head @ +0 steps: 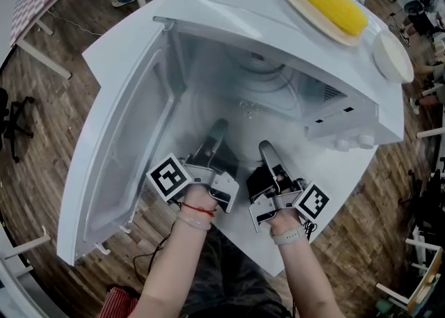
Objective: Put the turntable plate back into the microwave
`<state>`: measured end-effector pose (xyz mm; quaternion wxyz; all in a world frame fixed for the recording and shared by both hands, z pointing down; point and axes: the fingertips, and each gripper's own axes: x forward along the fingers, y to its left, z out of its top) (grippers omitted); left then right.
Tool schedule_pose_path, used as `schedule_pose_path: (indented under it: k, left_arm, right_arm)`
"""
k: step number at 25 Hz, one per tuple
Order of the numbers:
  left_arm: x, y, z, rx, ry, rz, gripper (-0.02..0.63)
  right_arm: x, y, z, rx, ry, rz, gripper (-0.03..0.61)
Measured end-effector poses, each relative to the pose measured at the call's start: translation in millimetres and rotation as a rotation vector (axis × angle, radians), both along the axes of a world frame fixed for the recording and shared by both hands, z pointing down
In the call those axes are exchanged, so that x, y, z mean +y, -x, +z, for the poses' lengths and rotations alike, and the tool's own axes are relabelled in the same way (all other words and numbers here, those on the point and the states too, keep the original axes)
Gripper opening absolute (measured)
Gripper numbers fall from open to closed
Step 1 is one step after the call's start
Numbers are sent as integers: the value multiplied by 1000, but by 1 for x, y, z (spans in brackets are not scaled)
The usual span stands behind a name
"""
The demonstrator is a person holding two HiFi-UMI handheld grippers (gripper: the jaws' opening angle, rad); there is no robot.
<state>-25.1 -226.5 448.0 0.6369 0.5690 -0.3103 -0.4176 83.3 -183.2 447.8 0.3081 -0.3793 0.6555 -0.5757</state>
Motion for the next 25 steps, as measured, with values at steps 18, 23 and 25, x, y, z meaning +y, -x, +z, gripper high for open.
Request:
schedule_pose_path:
  k: [18,23,25]
  left_arm:
    - [-23,-1,-3,-20,-38,-9,32]
    - [-16,-7,-7,-36,-76,49,32]
    - [-12,-7,-7,-30,-79,65,32]
  right_arm:
    - [-29,-6,-8,-42,-56,37,60]
    - [-36,-13,-7,-54,-55,62,61]
    - [-38,-14,-7,-53,-55,61,63]
